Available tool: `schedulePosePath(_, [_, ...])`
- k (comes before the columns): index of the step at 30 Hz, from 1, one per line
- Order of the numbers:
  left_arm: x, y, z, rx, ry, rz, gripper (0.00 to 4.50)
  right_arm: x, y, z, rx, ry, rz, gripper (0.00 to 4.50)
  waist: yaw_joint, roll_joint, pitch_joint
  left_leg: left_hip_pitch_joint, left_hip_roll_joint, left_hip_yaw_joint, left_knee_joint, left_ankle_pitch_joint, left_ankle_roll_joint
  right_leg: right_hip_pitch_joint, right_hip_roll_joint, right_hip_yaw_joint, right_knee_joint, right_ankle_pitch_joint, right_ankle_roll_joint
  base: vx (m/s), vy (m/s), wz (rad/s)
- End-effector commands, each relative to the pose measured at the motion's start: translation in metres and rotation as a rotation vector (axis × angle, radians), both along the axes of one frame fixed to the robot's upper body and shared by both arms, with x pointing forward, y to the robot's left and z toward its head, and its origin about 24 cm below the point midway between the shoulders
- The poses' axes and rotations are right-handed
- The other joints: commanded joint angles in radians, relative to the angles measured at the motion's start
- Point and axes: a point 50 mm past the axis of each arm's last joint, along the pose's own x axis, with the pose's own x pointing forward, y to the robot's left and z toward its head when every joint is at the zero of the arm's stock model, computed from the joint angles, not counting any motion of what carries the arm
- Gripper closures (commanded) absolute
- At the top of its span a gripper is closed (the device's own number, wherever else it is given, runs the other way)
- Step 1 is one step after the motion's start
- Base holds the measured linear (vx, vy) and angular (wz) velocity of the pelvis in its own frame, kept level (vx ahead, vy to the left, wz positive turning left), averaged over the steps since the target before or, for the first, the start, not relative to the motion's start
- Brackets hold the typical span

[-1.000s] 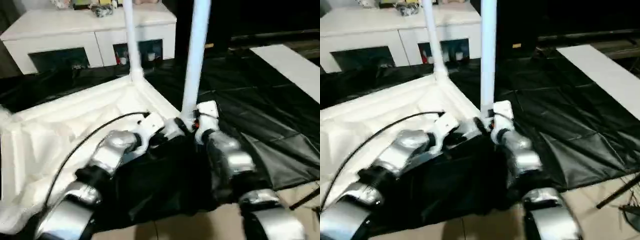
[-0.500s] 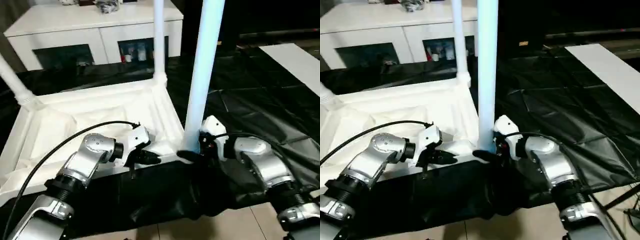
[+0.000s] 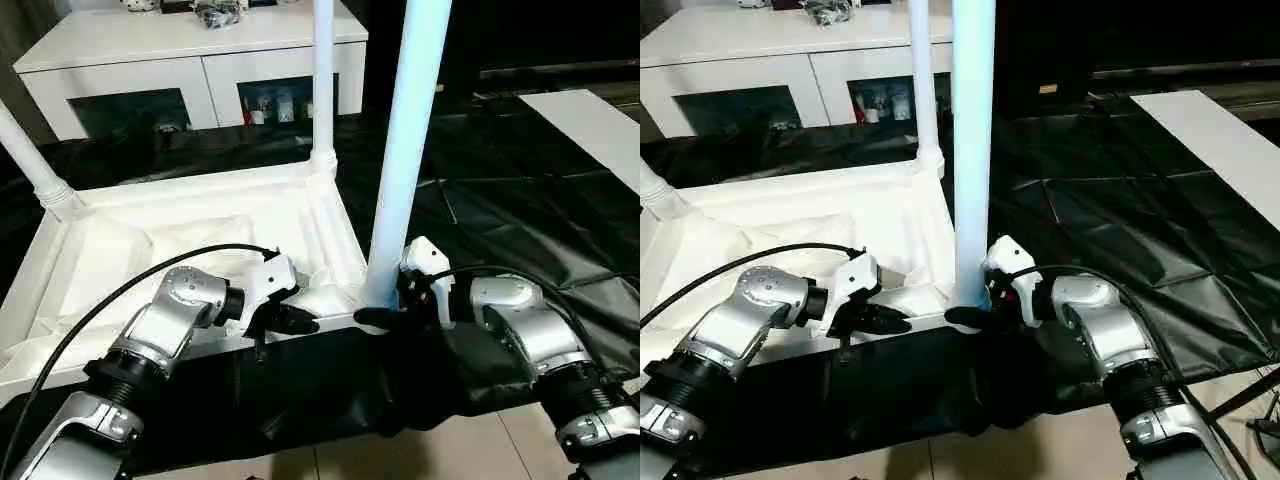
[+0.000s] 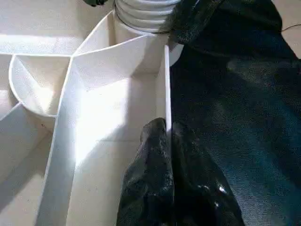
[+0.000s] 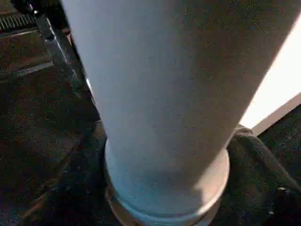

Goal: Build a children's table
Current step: Rotate leg to tighten

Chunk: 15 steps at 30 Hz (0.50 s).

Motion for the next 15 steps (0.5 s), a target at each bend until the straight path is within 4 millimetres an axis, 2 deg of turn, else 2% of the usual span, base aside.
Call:
schedulePosePath(1, [0.000,-0.012,0.000,-0.013,-0.024,-0.020,4.50,0.006,0.003,-0.003,0.033,-0.005,-0.115,1.61,0.002,-0.011,-0.066,0.011,0.052,-0.024,-0.073,-0.189,0.058,0.052,-0.057,0.041,-0.061,-0.215,-0.253,0.000,0.000,0.00])
schedulePosePath(4, [0.008,-0.017,-0.004,-0.027,-0.059,0.089,4.50,0.013,0.008,-0.013,0.059,0.000,-0.293,1.74,-0.007,-0.010,-0.063,0.014,0.049,-0.027,-0.078,-0.229,0.024,0.050,-0.057,0.042,-0.069,-0.278,-0.231,0.000,0.000,0.00])
schedulePosePath(6, [0.011,-0.019,-0.005,-0.036,-0.067,0.128,4.50,0.015,0.012,-0.016,0.071,0.008,-0.345,1.77,-0.009,-0.011,-0.061,0.017,0.048,-0.027,-0.080,-0.247,0.016,0.049,-0.057,0.041,-0.074,-0.307,-0.221,0.000,0.000,0.00])
schedulePosePath(7, [0.018,-0.027,-0.008,-0.059,-0.074,0.231,4.50,0.020,0.023,-0.024,0.079,0.017,-0.502,1.78,-0.011,-0.010,-0.061,0.018,0.048,-0.028,-0.081,-0.259,0.011,0.048,-0.058,0.042,-0.076,-0.328,-0.212,0.000,0.000,0.00])
schedulePosePath(8, [0.021,-0.029,-0.010,-0.059,-0.077,0.272,4.50,0.021,0.028,-0.027,0.073,0.023,-0.543,1.78,-0.017,-0.007,-0.056,0.020,0.045,-0.027,-0.083,-0.279,-0.005,0.041,-0.057,0.042,-0.083,-0.364,-0.205,0.000,0.000,0.00])
schedulePosePath(9, [0.022,-0.030,-0.010,-0.059,-0.077,0.280,4.50,0.021,0.029,-0.028,0.072,0.024,-0.551,1.78,-0.018,-0.007,-0.058,0.021,0.045,-0.031,-0.084,-0.291,-0.015,0.044,-0.059,0.041,-0.083,-0.379,-0.198,0.000,0.000,0.00])
schedulePosePath(10, [0.027,-0.034,-0.014,-0.048,-0.072,0.379,4.50,0.024,0.038,-0.032,0.047,0.020,-0.632,1.79,-0.023,-0.009,-0.059,0.023,0.044,-0.031,-0.086,-0.300,-0.022,0.042,-0.056,0.042,-0.083,-0.382,-0.189,0.000,0.000,0.00])
schedulePosePath(11, [0.027,-0.034,-0.014,-0.048,-0.072,0.379,4.50,0.024,0.038,-0.032,0.047,0.020,-0.632,1.79,-0.025,-0.009,-0.057,0.024,0.044,-0.031,-0.086,-0.313,-0.024,0.039,-0.056,0.042,-0.085,-0.393,-0.187,0.000,0.000,0.00])
schedulePosePath(13, [0.035,-0.039,-0.016,-0.063,-0.076,0.519,4.50,0.026,0.047,-0.038,0.010,0.046,-0.727,1.79,-0.031,-0.011,-0.055,0.026,0.039,-0.032,-0.086,-0.335,-0.025,0.039,-0.056,0.041,-0.091,-0.437,-0.175,0.000,0.000,0.00])
schedulePosePath(14, [0.039,-0.041,-0.016,-0.068,-0.085,0.588,4.50,0.028,0.055,-0.038,0.006,0.041,-0.771,1.80,-0.030,-0.008,-0.056,0.026,0.040,-0.035,-0.086,-0.338,-0.017,0.041,-0.059,0.040,-0.094,-0.458,-0.161,0.000,0.000,0.00])
schedulePosePath(15, [0.043,-0.044,-0.018,-0.060,-0.097,0.654,4.50,0.030,0.068,-0.037,0.008,0.030,-0.815,1.80,-0.035,-0.011,-0.056,0.027,0.037,-0.033,-0.085,-0.338,-0.012,0.035,-0.057,0.041,-0.100,-0.466,-0.157,0.000,0.000,0.00])
